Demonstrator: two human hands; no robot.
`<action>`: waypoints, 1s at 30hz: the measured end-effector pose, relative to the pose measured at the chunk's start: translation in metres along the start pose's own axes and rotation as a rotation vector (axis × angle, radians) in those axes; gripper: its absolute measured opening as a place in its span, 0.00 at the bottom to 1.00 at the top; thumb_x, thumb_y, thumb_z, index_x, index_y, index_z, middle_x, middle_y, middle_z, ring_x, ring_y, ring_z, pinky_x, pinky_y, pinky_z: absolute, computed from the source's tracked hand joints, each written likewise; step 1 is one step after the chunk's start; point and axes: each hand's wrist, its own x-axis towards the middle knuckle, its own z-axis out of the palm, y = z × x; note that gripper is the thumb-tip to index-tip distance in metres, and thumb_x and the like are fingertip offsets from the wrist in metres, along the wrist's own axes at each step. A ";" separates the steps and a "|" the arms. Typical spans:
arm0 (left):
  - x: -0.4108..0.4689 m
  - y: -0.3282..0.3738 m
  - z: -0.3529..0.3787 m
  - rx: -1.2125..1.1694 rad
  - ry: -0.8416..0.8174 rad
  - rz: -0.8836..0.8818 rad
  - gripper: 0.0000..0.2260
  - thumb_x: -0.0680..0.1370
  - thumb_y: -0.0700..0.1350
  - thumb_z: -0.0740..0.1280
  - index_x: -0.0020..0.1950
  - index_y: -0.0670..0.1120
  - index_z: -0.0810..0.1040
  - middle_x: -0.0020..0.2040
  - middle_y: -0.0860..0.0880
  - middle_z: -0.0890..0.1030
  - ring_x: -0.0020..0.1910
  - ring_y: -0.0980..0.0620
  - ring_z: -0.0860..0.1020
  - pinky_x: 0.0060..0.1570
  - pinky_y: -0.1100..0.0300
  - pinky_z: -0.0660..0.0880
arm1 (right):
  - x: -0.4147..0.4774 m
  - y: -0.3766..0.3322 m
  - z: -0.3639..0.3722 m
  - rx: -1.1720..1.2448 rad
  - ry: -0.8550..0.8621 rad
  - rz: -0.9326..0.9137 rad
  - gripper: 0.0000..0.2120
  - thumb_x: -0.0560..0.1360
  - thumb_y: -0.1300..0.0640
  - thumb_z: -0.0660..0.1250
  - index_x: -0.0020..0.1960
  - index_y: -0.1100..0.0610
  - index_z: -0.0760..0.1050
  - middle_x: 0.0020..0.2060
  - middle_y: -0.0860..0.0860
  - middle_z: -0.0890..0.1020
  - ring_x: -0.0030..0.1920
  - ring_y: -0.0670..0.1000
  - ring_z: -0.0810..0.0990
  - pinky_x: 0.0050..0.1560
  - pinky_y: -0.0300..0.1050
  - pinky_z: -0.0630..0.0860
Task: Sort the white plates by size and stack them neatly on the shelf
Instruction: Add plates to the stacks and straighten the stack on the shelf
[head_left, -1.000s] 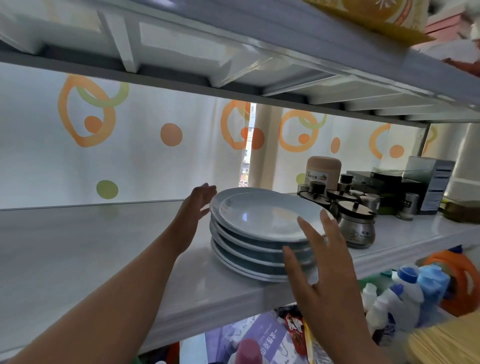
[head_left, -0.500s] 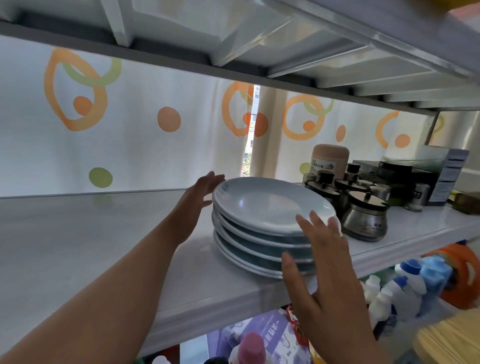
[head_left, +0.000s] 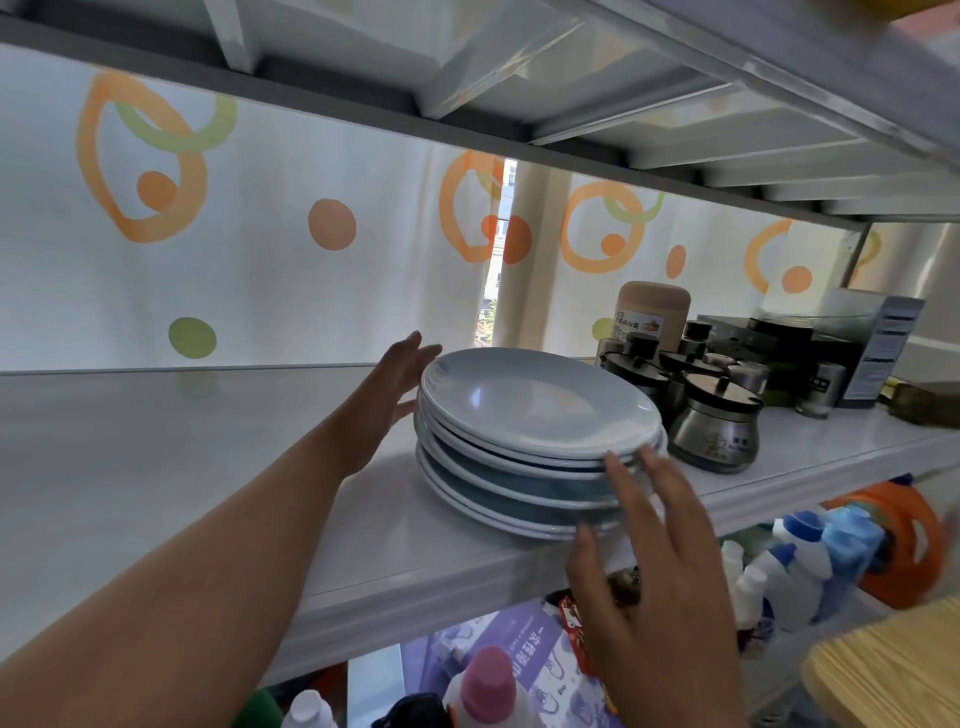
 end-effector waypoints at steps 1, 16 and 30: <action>0.000 -0.001 0.000 0.016 -0.037 -0.009 0.31 0.74 0.67 0.51 0.71 0.52 0.70 0.72 0.54 0.71 0.72 0.54 0.66 0.74 0.49 0.58 | -0.005 0.000 0.004 0.004 -0.009 -0.002 0.27 0.72 0.47 0.59 0.71 0.52 0.66 0.72 0.52 0.65 0.72 0.52 0.62 0.66 0.57 0.68; -0.006 0.005 0.007 0.069 0.072 0.084 0.26 0.75 0.64 0.48 0.67 0.55 0.68 0.63 0.43 0.78 0.65 0.46 0.73 0.67 0.47 0.64 | -0.005 -0.004 0.019 -0.098 -0.074 -0.036 0.28 0.74 0.45 0.56 0.71 0.56 0.66 0.72 0.59 0.66 0.74 0.55 0.56 0.74 0.53 0.47; 0.000 -0.001 0.007 0.036 -0.003 -0.035 0.31 0.76 0.67 0.50 0.72 0.51 0.67 0.69 0.49 0.73 0.69 0.50 0.71 0.73 0.47 0.60 | -0.029 -0.002 0.015 -0.015 0.091 -0.075 0.23 0.71 0.53 0.62 0.66 0.56 0.71 0.67 0.59 0.70 0.67 0.59 0.68 0.68 0.44 0.62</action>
